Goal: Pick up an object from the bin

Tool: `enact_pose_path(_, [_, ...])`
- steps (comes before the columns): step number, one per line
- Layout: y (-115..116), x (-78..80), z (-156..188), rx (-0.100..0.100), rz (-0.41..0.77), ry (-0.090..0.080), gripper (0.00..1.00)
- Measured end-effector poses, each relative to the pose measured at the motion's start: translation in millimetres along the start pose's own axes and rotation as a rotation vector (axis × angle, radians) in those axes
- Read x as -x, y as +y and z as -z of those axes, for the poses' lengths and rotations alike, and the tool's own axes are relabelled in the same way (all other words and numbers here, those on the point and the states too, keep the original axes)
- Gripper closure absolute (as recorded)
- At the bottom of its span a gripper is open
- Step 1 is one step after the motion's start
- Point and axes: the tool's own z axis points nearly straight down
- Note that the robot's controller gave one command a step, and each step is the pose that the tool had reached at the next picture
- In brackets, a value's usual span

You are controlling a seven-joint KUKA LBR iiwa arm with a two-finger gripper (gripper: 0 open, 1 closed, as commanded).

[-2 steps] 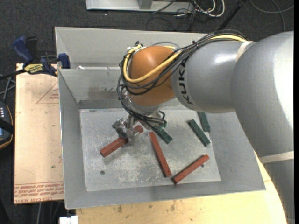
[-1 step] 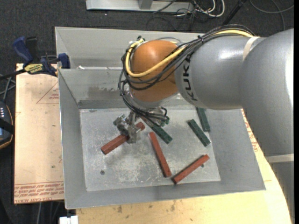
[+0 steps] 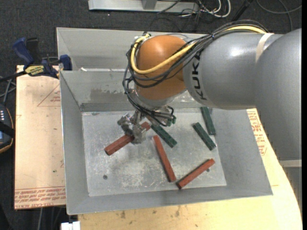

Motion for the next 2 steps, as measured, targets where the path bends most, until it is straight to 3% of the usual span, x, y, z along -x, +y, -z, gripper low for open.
enact_pose_path(2, [-0.3, 0.9, 33.1, -0.002, 0.000, -0.004, 1.00])
